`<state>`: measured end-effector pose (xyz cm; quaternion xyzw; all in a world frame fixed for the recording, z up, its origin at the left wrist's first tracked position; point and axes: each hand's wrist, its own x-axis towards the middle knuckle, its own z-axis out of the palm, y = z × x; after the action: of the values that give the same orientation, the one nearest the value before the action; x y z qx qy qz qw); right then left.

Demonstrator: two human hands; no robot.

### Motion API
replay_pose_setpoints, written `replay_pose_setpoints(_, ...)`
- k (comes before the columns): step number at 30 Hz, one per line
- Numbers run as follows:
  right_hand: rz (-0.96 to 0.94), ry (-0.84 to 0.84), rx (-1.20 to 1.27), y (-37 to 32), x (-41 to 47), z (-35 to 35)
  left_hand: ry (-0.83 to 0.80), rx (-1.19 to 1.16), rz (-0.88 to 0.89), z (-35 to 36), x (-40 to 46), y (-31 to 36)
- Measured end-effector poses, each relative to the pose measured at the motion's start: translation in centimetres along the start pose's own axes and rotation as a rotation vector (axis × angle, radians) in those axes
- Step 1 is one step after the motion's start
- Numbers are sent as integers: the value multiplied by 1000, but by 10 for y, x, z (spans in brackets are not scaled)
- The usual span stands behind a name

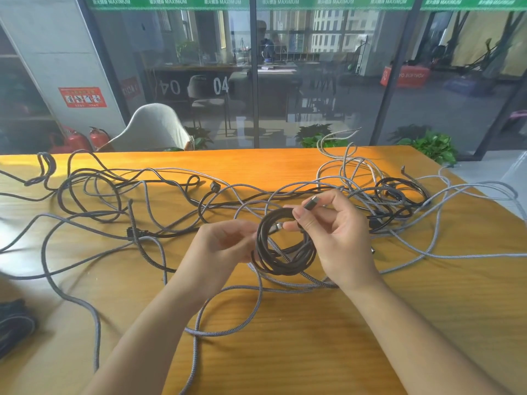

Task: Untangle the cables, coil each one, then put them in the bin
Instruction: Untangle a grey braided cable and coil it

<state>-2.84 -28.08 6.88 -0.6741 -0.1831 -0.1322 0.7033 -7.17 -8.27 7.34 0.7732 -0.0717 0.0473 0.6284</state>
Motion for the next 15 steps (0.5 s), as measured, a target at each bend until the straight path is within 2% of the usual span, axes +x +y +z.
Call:
replay_pose_setpoints(4,-14,-21,-29,3,0,3,-11,24,33,2,-1,2)
replay_pose_setpoints(12,-5,2,-86,9,1,0,-49,-96,-45,6,-5,11)
replay_pose_setpoints(15,-6,-6,-115,9,-1,0,-43,-67,-4,6,-6,13)
